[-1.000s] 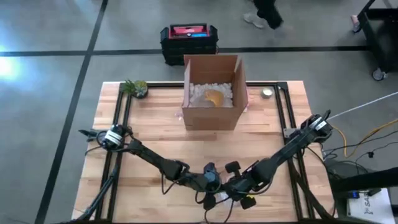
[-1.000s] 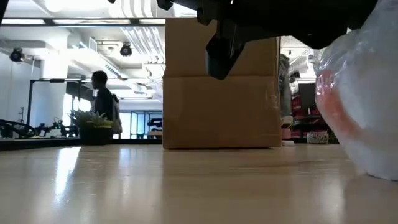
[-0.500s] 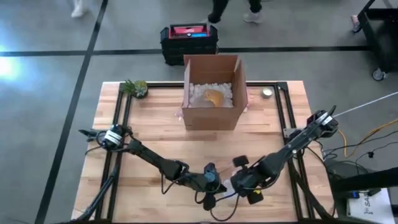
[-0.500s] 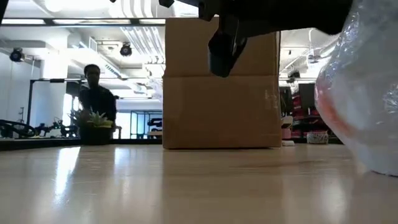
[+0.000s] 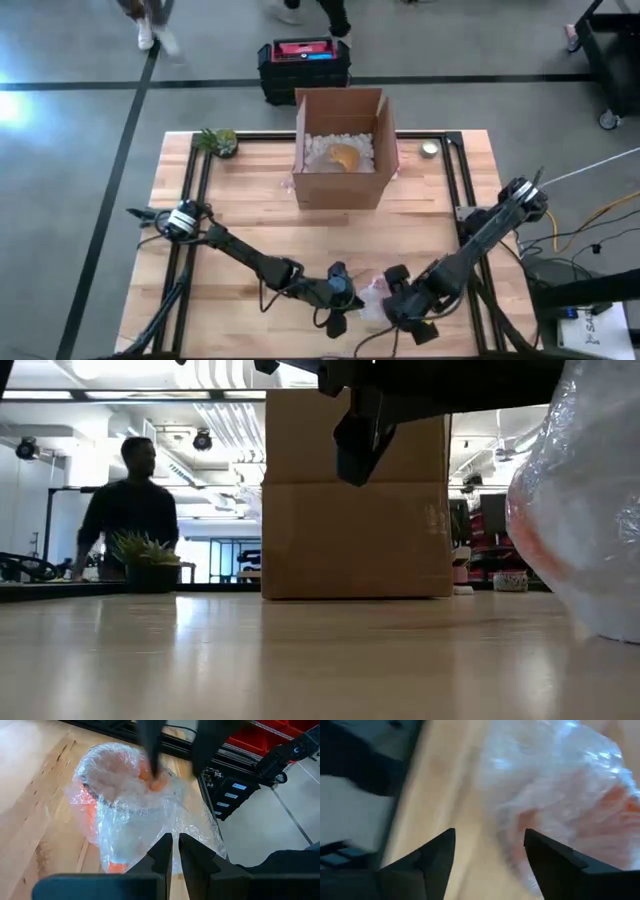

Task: Wrap mug
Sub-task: Put the wrapped orange mug into the cardboard box

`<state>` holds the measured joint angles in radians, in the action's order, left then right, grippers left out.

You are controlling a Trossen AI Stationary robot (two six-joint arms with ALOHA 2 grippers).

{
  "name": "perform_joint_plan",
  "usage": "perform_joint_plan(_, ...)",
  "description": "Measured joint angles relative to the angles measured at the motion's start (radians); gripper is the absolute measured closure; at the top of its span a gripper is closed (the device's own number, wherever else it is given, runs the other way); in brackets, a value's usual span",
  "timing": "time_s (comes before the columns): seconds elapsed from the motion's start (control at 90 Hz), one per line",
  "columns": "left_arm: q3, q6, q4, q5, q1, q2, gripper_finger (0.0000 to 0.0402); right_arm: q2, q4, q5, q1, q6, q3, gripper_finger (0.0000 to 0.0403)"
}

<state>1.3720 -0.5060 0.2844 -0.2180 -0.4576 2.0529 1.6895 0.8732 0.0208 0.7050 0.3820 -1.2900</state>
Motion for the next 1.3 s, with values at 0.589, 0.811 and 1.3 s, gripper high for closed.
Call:
perform_joint_plan(0.589, 0.0, 0.087, -0.256, 0.08, -0.01, -0.16, 0.0381, 0.058, 0.09, 0.051, -0.012, -0.219, -0.06, 0.0386)
perform_joint_plan(0.811, 0.0, 0.295, -0.533, -0.073, -0.033, -0.359, 0.0381, -0.075, 0.078, 0.157, -0.058, -0.456, -0.169, 0.039)
perform_joint_plan(1.3, -0.007, 0.337, -0.828, -0.42, -0.013, -0.691, 0.0381, -0.47, -0.14, 0.094, -0.551, -0.784, -0.244, 0.0395)
